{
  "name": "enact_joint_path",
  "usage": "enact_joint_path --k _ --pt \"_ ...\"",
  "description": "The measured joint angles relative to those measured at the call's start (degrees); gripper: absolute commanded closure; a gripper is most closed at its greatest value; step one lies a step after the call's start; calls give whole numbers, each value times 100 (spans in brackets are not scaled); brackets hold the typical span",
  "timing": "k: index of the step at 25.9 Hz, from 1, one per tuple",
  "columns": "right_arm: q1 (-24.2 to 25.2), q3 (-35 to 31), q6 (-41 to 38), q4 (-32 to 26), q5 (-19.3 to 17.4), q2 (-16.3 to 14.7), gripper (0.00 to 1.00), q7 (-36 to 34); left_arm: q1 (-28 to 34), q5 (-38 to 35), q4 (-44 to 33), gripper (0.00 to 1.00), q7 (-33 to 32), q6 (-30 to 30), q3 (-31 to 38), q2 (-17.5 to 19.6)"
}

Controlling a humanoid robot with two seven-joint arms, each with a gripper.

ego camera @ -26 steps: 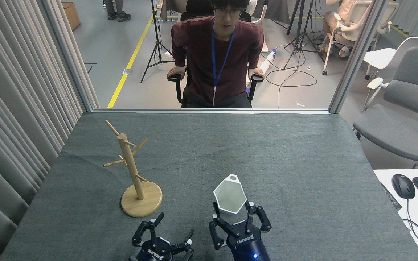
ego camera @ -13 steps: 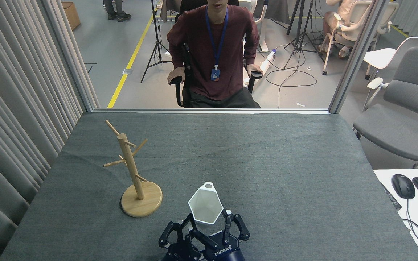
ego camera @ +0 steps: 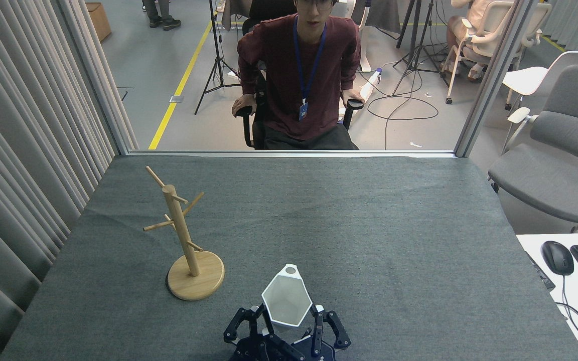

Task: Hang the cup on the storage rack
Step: 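Grasp the cup with the left gripper beside the right gripper, then release the right gripper and carry the cup toward the wooden stand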

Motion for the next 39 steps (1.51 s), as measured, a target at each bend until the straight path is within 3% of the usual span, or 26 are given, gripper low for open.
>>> enact_joint_path --k 12,13,15,17,22,23,26,39 --pt "339 -17 27 -101 0 -132 46 -136 5 1 -16 1 -5 19 16 12" --pt "342 -16 27 -99 0 -132 46 -141 5 1 -20 8 -5 18 17 12" --pt "347 -14 27 -98 0 -132 46 -165 6 1 -36 31 -7 18 16 12" --pt "350 -12 28 -90 0 -131 46 -177 6 1 -47 43 -14 18 17 10" --pt "349 -16 48 -75 1 -129 45 -154 6 -2 -108 49 -122 -6 16 9" --pt "349 -16 48 -73 1 -129 40 -156 6 -1 -118 49 -127 -13 16 10" --pt "349 -19 41 -70 0 -124 4 -160 3 0 -137 50 -149 -23 16 26" --pt "344 -19 -19 -234 -33 -122 2 -359 -7 -8 -124 53 121 33 17 58"
